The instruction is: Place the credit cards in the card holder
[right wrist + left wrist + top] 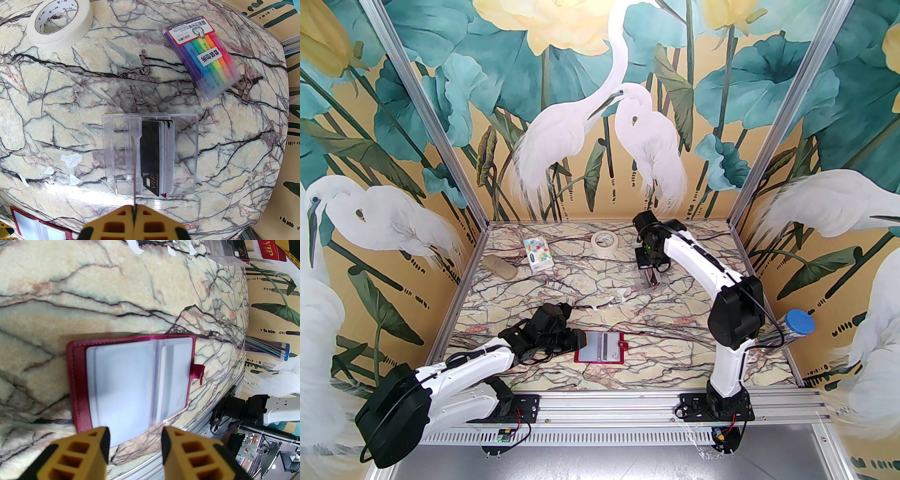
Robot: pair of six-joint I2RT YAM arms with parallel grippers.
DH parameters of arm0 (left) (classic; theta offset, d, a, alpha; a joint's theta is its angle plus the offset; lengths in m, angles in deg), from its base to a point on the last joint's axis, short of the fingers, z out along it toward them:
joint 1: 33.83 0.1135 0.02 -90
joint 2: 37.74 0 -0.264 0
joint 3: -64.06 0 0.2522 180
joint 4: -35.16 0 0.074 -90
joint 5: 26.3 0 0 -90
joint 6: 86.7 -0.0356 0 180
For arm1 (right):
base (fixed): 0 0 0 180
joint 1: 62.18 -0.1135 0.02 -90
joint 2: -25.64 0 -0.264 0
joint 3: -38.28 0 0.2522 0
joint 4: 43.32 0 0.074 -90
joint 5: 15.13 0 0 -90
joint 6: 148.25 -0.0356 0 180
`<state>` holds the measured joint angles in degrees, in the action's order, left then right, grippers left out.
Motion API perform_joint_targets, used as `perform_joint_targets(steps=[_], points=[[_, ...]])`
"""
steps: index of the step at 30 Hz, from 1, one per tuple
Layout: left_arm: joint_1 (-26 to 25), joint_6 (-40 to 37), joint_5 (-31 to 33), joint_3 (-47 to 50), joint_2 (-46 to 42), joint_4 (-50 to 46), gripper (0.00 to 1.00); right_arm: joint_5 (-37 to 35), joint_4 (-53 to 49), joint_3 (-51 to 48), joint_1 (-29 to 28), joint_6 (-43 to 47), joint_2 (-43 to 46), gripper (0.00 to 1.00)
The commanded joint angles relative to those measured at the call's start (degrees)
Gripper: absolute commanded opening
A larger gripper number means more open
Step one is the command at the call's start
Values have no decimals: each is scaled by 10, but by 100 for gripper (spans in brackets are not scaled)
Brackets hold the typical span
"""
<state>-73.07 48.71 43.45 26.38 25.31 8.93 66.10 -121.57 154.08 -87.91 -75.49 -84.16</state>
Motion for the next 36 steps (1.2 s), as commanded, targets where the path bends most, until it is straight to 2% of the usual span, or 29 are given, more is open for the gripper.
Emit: perform_joint_targets(steps=[1, 7, 17, 29, 36], points=[[5, -5, 5, -10, 1, -13, 42, -1, 7, -6, 6, -17, 10, 0], [5, -6, 4, -9, 4, -10, 42, -11, 15, -9, 24, 0, -10, 0], [4, -4, 2, -3, 9, -5, 42, 28, 49, -39, 48, 30, -32, 0], [5, -5, 2, -2, 10, -4, 42, 57, 60, -54, 48, 48, -19, 0], [4, -5, 2, 0, 10, -4, 42, 49, 63, -58, 48, 47, 6, 0]])
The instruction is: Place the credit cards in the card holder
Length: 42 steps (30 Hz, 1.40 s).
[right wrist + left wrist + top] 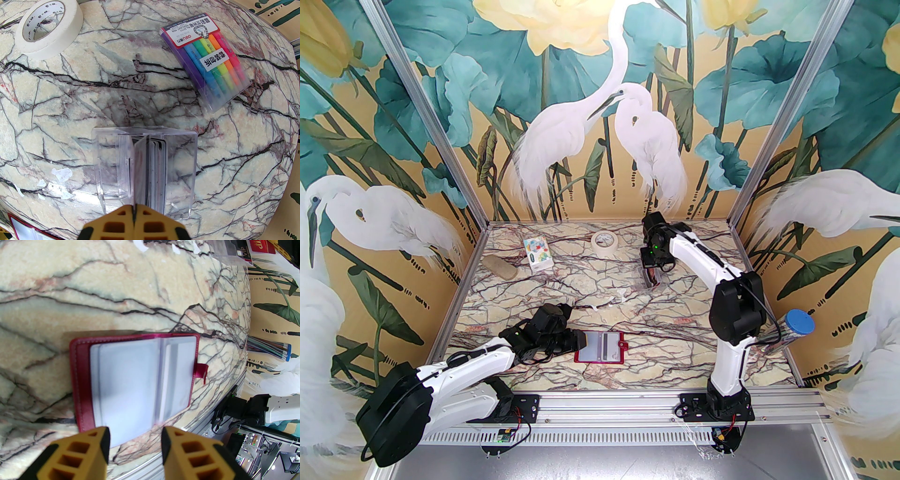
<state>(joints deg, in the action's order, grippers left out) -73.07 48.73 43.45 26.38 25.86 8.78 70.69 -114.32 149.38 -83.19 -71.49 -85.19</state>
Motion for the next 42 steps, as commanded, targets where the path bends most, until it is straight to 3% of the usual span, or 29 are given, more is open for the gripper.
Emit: perform_joint_targets(steps=[1, 30, 42], points=[[4, -5, 2, -1, 5, -2, 42, 2, -11, -9, 1, 8, 16, 0], [4, -8, -2, -3, 25, 8, 42, -39, -7, -21, 2, 21, -32, 0], [4, -10, -3, -8, 34, 11, 42, -69, -14, -16, 2, 21, -40, 16]])
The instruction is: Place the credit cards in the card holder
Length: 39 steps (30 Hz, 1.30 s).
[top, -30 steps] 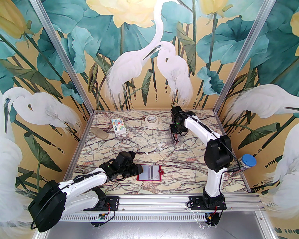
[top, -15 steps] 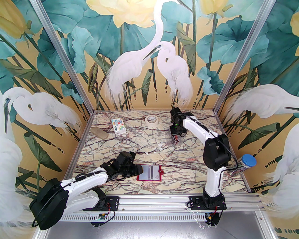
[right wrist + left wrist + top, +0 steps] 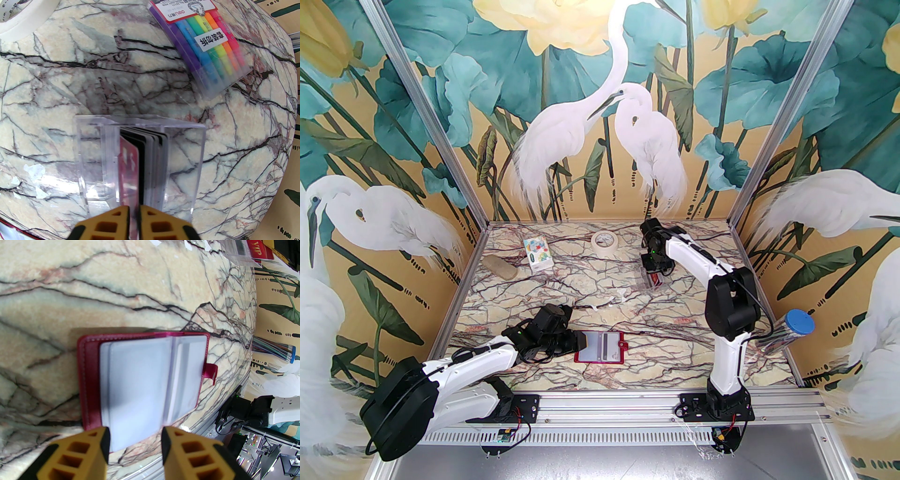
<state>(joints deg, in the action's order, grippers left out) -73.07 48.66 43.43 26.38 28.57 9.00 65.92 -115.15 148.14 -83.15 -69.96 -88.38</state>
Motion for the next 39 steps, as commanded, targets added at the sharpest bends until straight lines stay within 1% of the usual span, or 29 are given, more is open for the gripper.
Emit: perform_joint_targets(steps=[1, 7, 8, 9, 10, 12, 14, 16, 20, 27, 39], points=[[5, -10, -3, -7, 8, 9, 42, -23, -8, -3, 1, 6, -7, 16], [4, -9, -5, -6, 12, 13, 41, -24, -8, -3, 1, 6, -8, 15], [4, -9, -5, -6, 12, 13, 41, -21, -7, -2, 1, 7, -9, 17], [4, -8, -5, -5, 11, 13, 41, -15, -6, -4, 1, 8, -10, 22], [4, -8, -5, -5, 10, 13, 41, -13, -6, -3, 1, 8, -12, 30], [4, -8, -5, -4, 9, 12, 41, -19, -8, -1, 1, 8, -18, 41], [4, -7, -4, -2, 8, 12, 41, -30, -9, 0, 1, 7, -23, 48], [4, -7, -4, -2, 8, 12, 41, -34, -11, 2, 2, 6, -28, 51], [4, -7, -4, -3, 8, 13, 41, -41, -13, 5, 2, 4, -41, 54], [4, -6, -4, -2, 8, 12, 41, -45, -13, 10, 6, 0, -50, 54], [5, -7, -3, -1, 9, 12, 41, -60, -23, 17, 10, -6, -52, 52]])
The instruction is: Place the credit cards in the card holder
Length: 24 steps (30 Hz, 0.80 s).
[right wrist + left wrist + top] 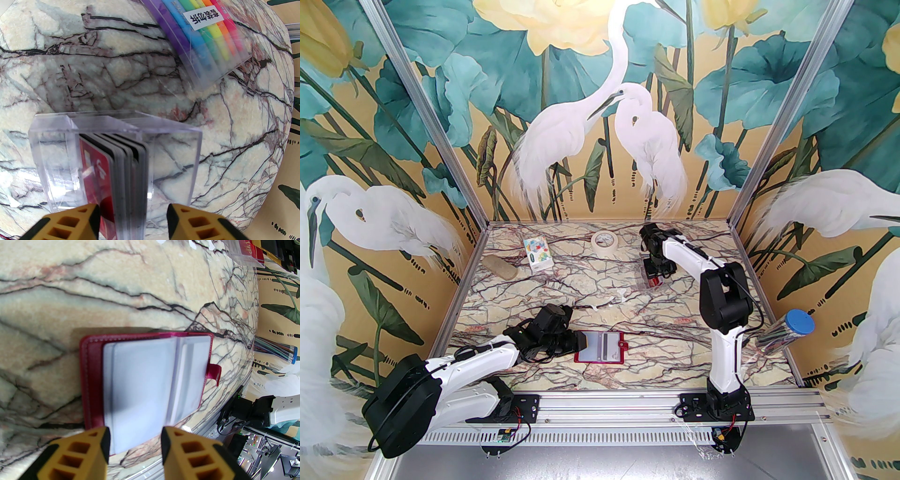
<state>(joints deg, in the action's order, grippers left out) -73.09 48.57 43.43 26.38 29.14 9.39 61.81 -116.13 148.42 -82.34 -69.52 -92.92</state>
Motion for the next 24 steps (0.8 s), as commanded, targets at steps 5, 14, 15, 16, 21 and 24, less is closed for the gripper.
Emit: perform_joint_targets(steps=[5, 14, 15, 16, 21, 24], points=[[4, -5, -3, 0, 3, 8, 41, -27, -16, 17, 2, -12, 3, 50], [4, -6, -4, -1, 3, 8, 41, -30, -21, 19, 5, -15, 16, 45], [4, -5, -4, -1, 3, 7, 41, -30, -21, 20, 5, -15, 17, 45], [5, -5, -4, -1, 3, 7, 41, -31, -21, 20, 5, -15, 18, 44], [4, -5, -4, -2, 2, 7, 41, -37, -24, 22, 5, -15, 25, 42], [4, -6, -4, -4, 3, 6, 41, -39, -27, 27, 5, -16, 28, 41]])
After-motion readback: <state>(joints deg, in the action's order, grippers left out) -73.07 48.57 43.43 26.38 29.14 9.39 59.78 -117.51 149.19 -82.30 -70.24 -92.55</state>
